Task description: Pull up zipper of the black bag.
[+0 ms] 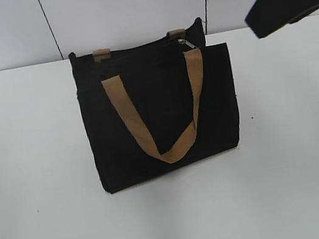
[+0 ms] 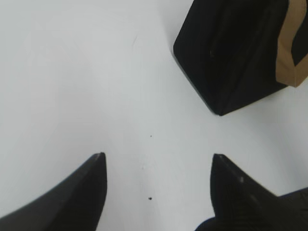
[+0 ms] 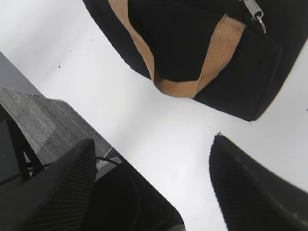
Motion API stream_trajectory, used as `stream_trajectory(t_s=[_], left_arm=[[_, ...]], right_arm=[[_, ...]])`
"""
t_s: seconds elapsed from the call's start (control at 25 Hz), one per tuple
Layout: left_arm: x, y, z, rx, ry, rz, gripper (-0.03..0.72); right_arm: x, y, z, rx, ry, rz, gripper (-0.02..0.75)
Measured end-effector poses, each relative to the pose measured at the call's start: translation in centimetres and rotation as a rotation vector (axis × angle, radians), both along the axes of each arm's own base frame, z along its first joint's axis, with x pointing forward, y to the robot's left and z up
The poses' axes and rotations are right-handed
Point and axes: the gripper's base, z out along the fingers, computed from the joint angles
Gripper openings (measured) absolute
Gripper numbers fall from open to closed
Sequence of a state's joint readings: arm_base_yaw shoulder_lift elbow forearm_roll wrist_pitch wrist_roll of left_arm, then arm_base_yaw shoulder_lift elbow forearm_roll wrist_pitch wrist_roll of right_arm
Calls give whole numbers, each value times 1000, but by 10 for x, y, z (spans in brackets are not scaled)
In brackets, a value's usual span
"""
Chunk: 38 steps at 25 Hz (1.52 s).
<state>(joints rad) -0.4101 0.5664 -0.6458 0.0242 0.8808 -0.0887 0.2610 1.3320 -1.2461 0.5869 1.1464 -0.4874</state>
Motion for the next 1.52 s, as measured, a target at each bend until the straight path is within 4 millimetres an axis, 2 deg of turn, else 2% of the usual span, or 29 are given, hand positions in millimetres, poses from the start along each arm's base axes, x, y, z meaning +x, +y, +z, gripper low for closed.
stream_trajectory(t_s=[0.24,0.36,0.64,0.92,1.04,1.2,1.32,1.52], left_arm=[[-35,15,1,2,7,4,510],[-48,21,0,2,2,3,510],[-69,30,-3,19,-11,-18,510],[-88,37,-12,3,-63,-39,510],[-97,41,-16,-11,-107,-41,510],[-107,45,-23,-25,-164,-47,509],[-108,46,-26,-14,-166,-55,509],[-106,45,-23,2,-219,-75,509]], right_arm=[[-50,-20,37,-48,-115,-31,559],[-78,-30,42,-53,-162,-63,559],[-156,-54,5,-23,-207,-148,559],[-216,-80,-39,-46,-330,-254,559],[-233,-92,-54,-52,-384,-342,559],[-247,-103,-71,-72,-453,-419,559],[-249,-106,-84,-86,-461,-434,559],[-244,-106,-90,-90,-483,-448,559]])
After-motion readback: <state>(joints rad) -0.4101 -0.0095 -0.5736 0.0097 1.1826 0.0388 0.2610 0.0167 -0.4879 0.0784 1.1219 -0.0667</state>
